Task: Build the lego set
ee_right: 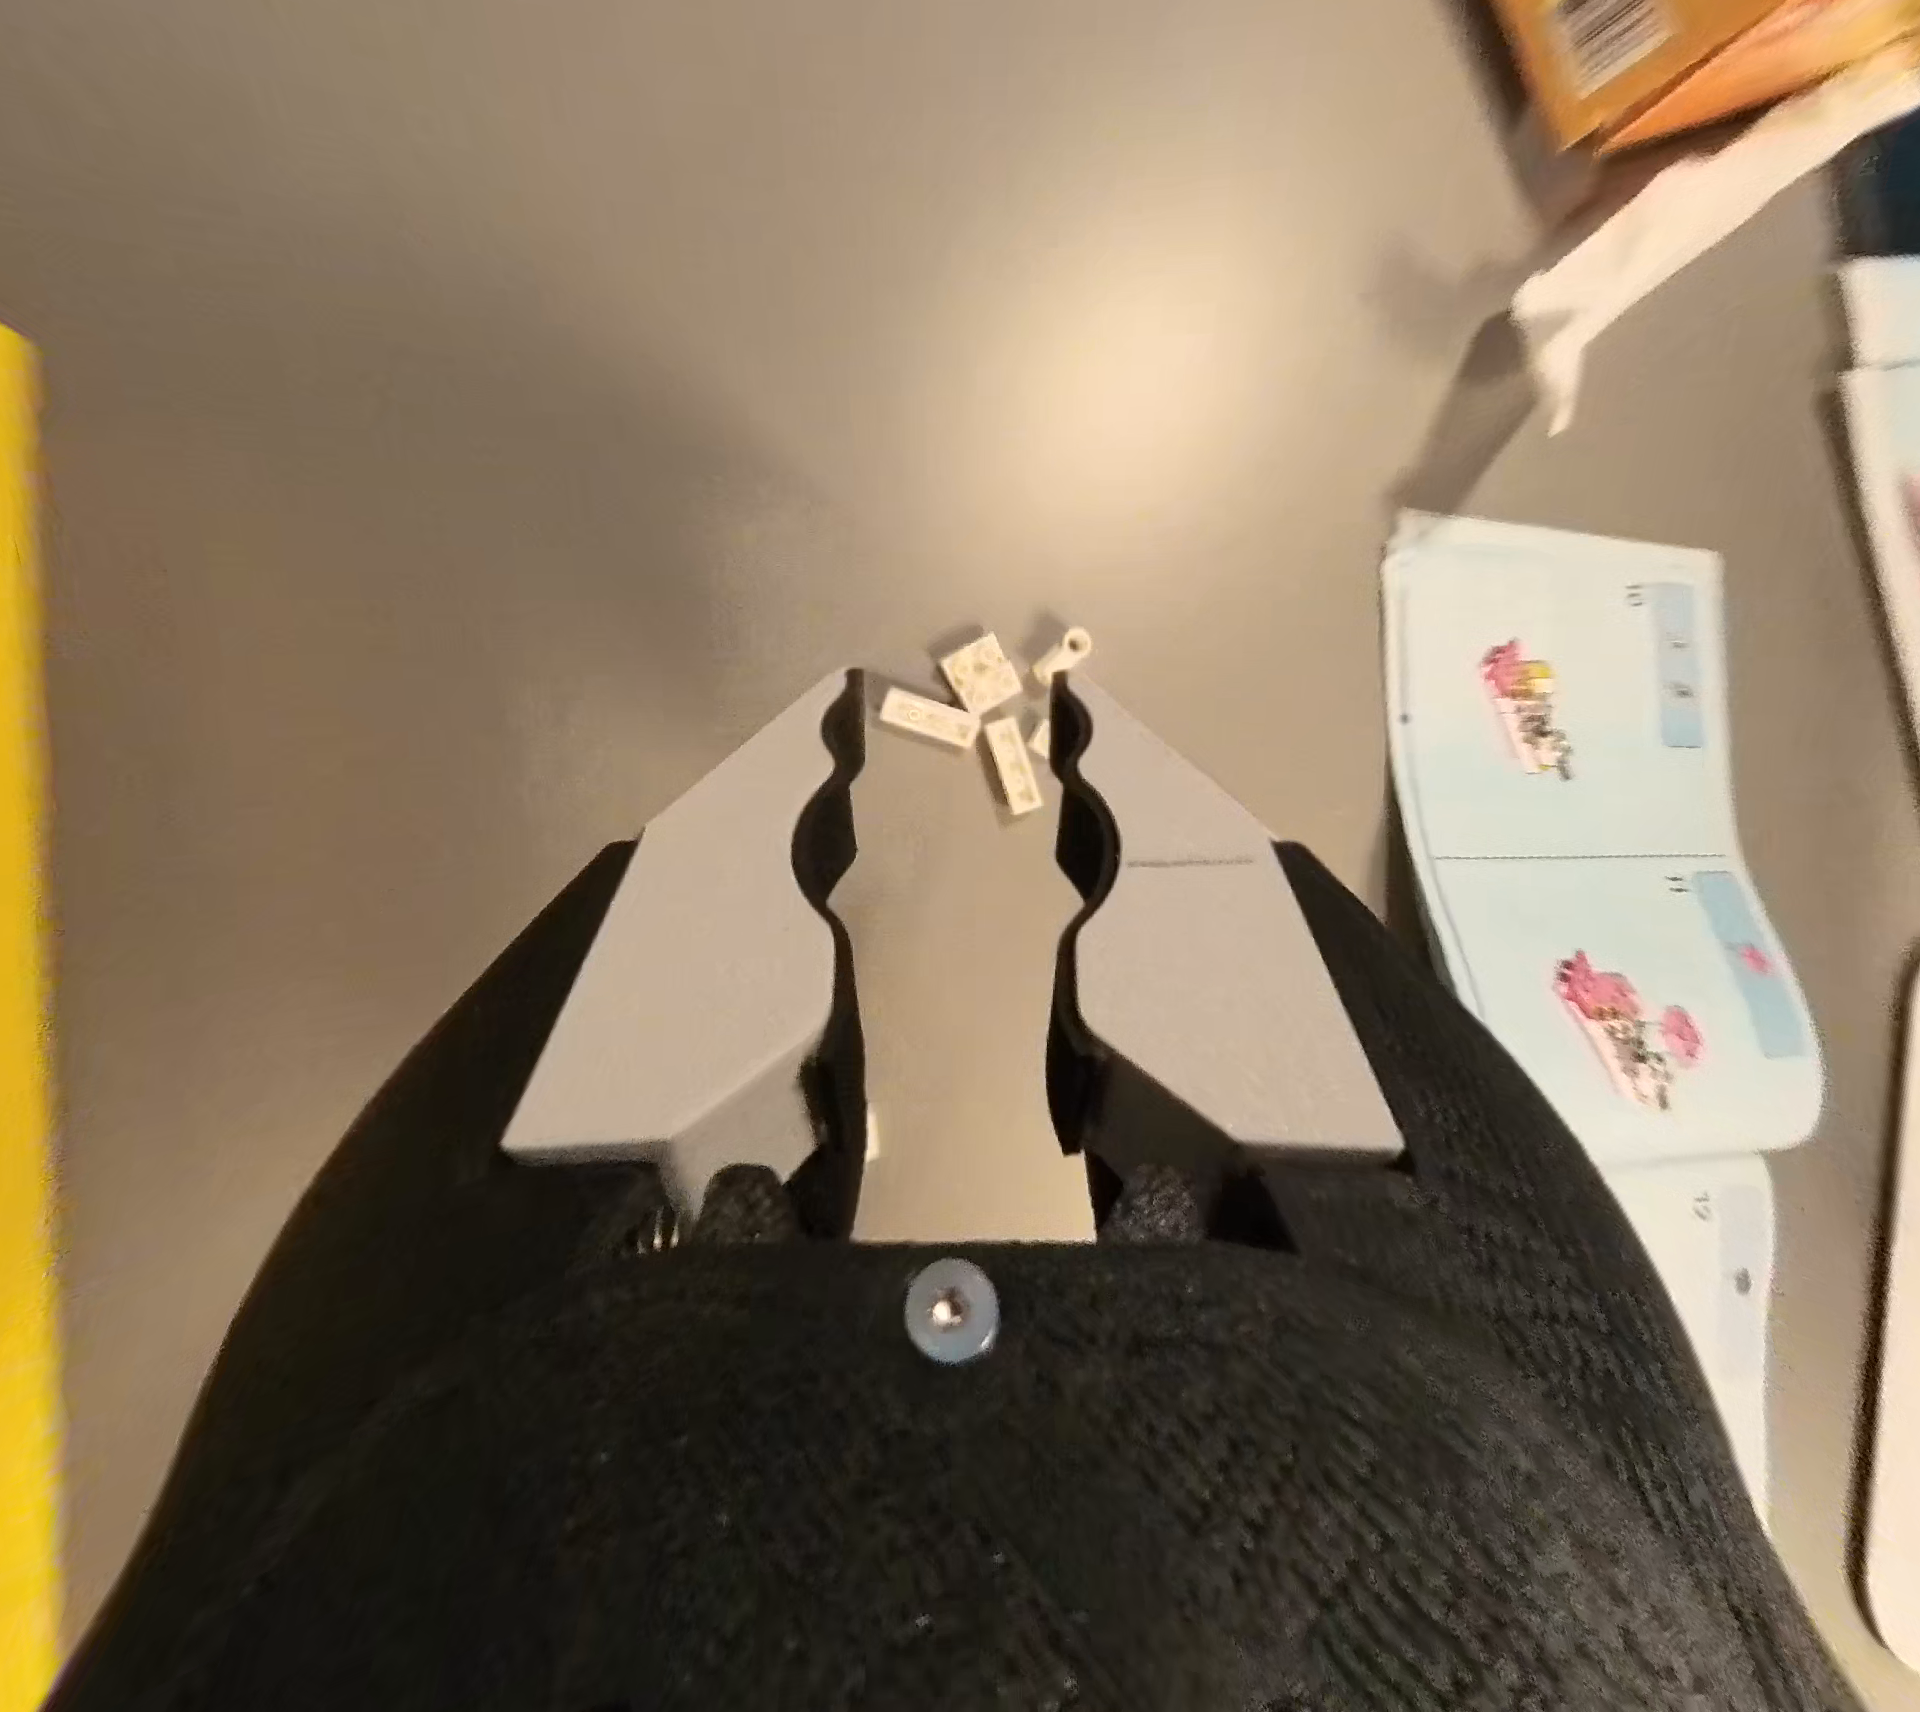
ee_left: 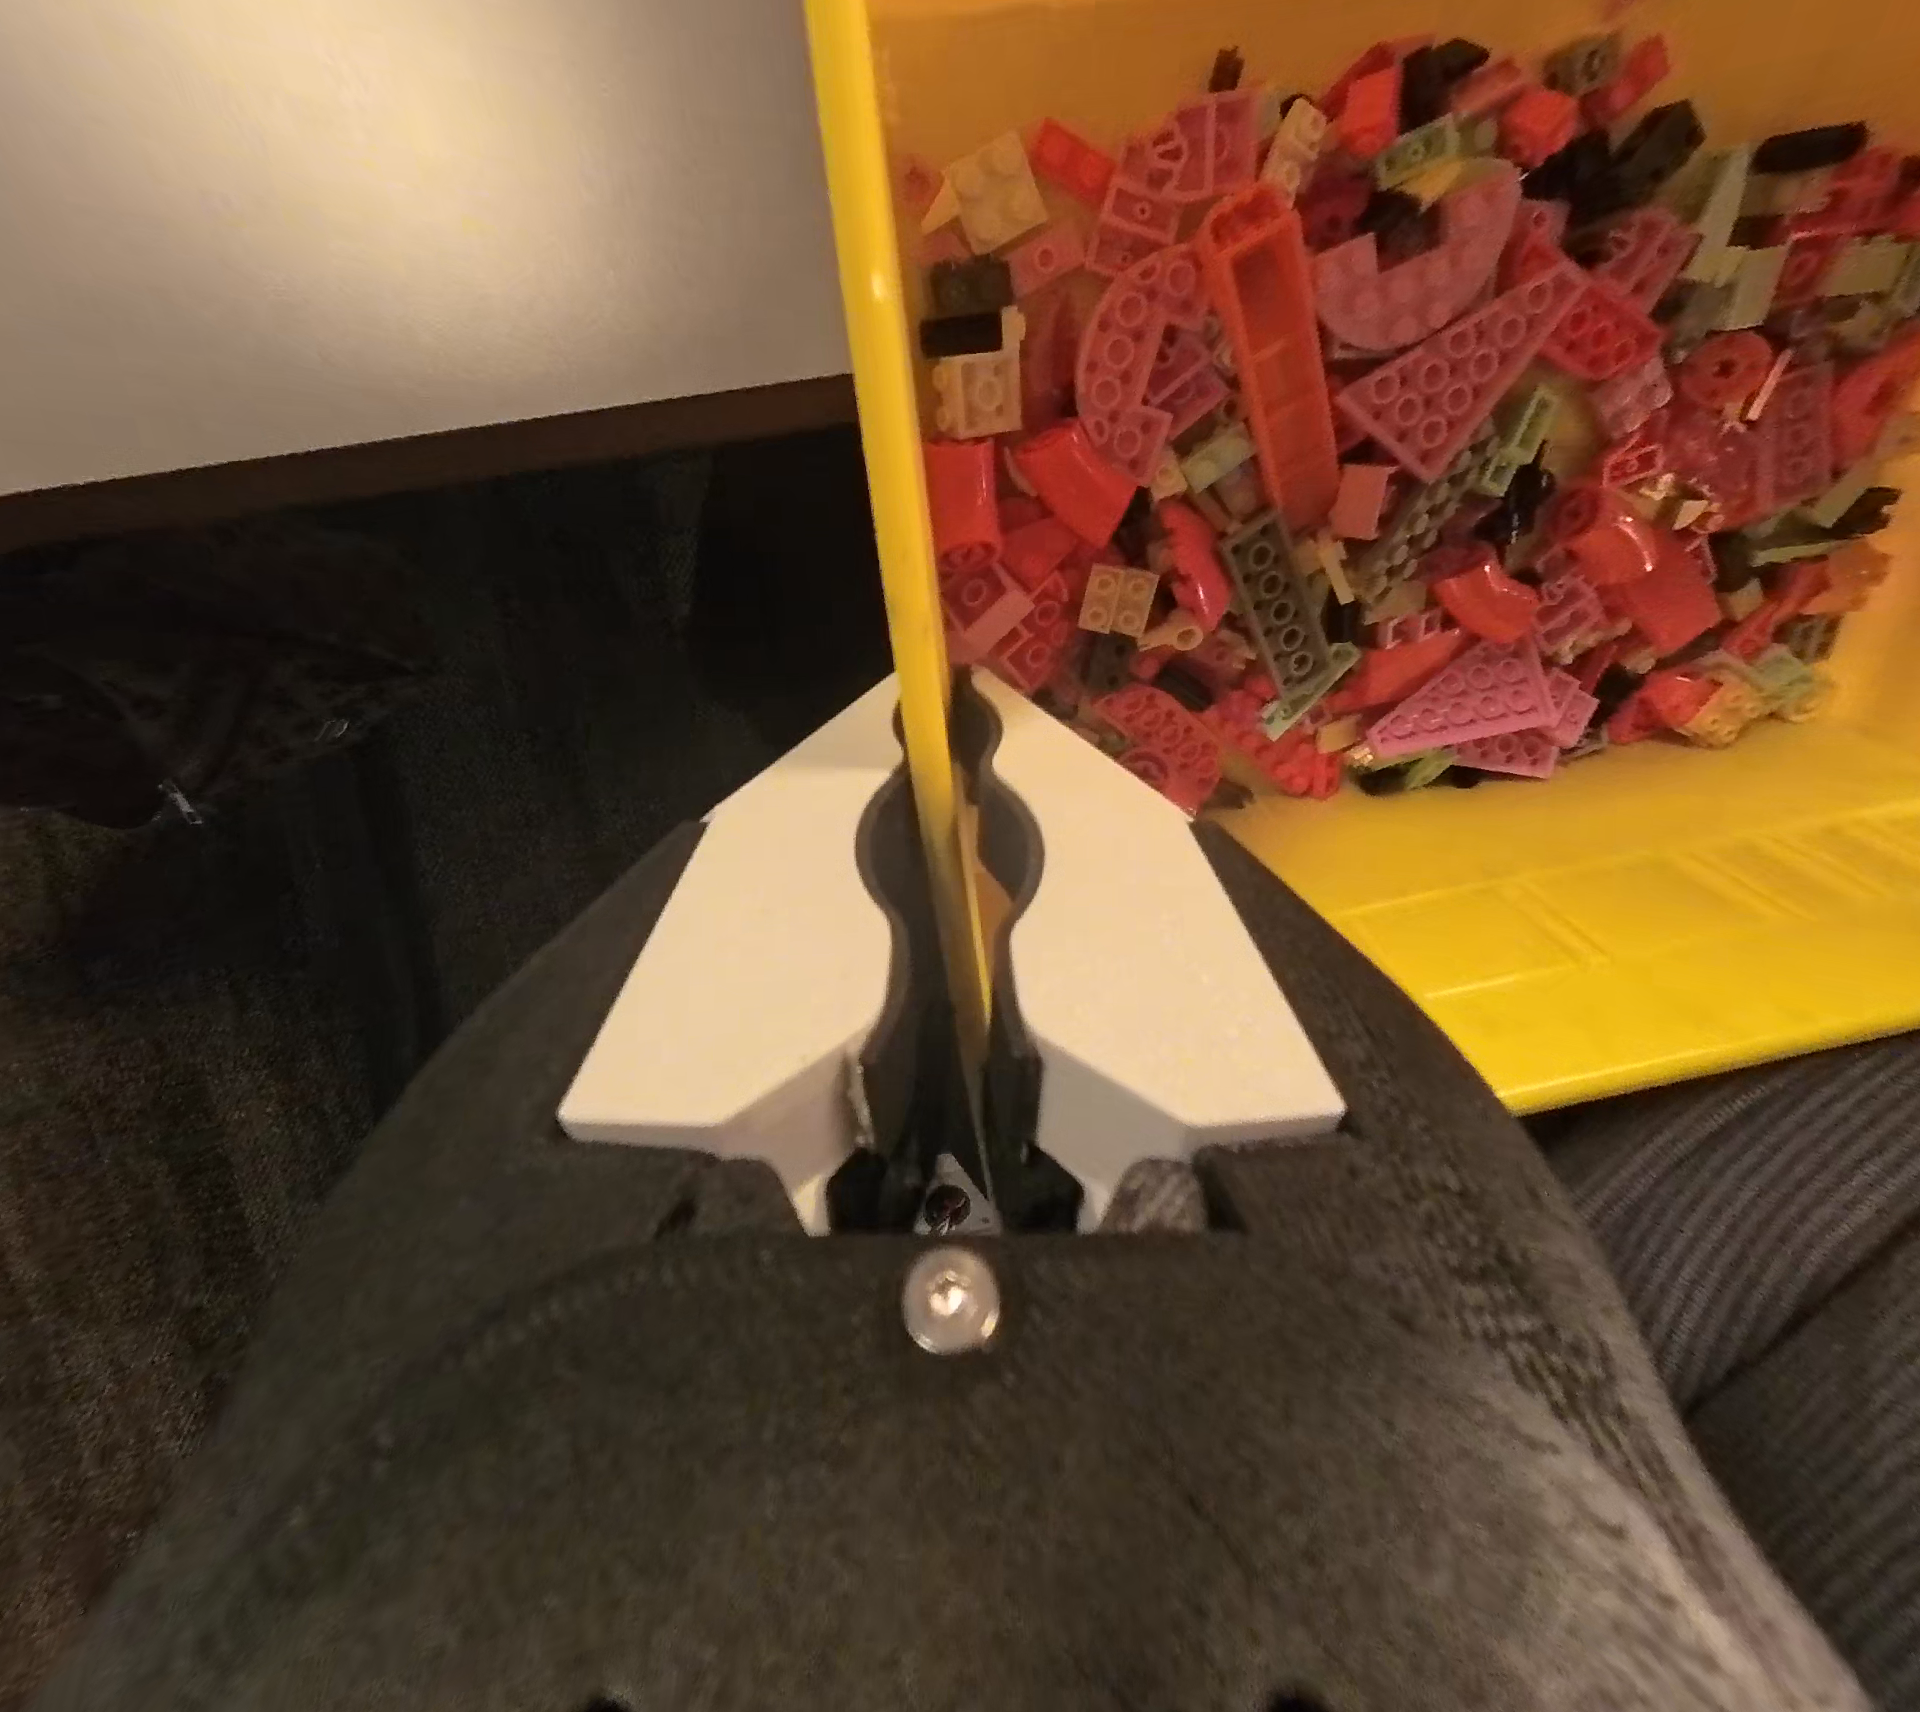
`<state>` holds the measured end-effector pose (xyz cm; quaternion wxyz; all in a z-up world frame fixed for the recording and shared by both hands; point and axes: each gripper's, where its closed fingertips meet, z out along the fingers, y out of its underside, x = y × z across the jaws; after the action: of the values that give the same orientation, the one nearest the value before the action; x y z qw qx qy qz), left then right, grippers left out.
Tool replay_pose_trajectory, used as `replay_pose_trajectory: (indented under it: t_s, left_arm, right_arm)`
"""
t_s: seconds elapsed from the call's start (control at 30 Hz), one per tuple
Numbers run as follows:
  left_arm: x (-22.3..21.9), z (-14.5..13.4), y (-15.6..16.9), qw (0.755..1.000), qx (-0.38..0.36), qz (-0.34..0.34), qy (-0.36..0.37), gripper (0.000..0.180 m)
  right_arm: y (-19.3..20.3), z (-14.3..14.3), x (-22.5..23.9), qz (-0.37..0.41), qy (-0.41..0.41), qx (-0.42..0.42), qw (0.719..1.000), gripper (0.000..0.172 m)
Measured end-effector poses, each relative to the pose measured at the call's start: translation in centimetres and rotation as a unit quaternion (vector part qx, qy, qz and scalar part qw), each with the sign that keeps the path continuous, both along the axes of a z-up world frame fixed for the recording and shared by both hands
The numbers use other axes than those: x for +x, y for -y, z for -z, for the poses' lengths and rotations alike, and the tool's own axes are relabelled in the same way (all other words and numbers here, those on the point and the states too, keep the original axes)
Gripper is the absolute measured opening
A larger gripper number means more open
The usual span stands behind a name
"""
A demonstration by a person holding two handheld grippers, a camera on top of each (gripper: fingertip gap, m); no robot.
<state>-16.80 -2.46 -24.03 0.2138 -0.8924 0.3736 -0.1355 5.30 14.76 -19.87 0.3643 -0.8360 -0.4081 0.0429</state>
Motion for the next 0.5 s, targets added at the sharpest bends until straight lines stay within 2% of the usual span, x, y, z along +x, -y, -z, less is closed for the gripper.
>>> replay_pose_trajectory:
  t_s: [0.1, 0.13, 0.2, 0.27, 0.37, 0.5]
  left_arm:
    - [-0.2, -0.1, 0.0, 1.0, -0.001, -0.001, 0.002, 0.001]
    - [-0.2, -0.1, 0.0, 1.0, -0.001, -0.002, 0.003, 0.001]
    - [-0.2, -0.2, 0.2, 1.0, -0.002, -0.003, 0.002, 0.001]
    - [-0.2, -0.3, 0.3, 1.0, -0.002, -0.004, 0.0, 0.001]
    - [-0.1, -0.3, 0.6, 1.0, -0.003, -0.003, -0.002, 0.001]
    - [-0.1, -0.3, 0.8, 1.0, -0.004, -0.002, -0.005, 0.001]
  right_arm:
    - [5.2, -6.3, -2.5, -0.054, -0.063, 0.051, 0.995, 0.027]
    - [7.9, -7.8, -3.5, -0.088, -0.067, 0.06, 0.992, 0.023]
    - [13.6, -8.8, -5.2, -0.168, -0.035, 0.08, 0.982, 0.016]
    - [18.8, -7.8, -6.6, -0.235, 0.002, 0.068, 0.969, 0.01]
    - [25.0, -4.4, -8.6, -0.288, 0.024, -0.011, 0.957, 0.009]
    - [27.8, 1.8, -8.5, -0.291, 0.13, -0.06, 0.946, 0.011]
